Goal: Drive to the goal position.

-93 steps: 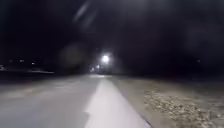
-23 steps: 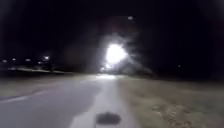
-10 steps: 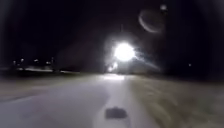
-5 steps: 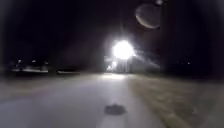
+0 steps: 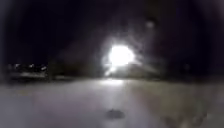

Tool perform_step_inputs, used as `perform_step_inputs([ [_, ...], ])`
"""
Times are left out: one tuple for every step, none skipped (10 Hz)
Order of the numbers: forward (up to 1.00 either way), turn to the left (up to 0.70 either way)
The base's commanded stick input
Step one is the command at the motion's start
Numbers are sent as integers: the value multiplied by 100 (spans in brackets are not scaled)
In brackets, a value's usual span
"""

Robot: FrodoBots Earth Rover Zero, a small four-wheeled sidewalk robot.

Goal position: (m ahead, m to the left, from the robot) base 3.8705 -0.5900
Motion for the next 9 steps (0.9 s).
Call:
perform_step_inputs([
  [100,0],
  [100,0],
  [100,0],
  [100,0],
  [100,0],
  [100,0],
  [100,0],
  [100,0],
  [100,0],
])
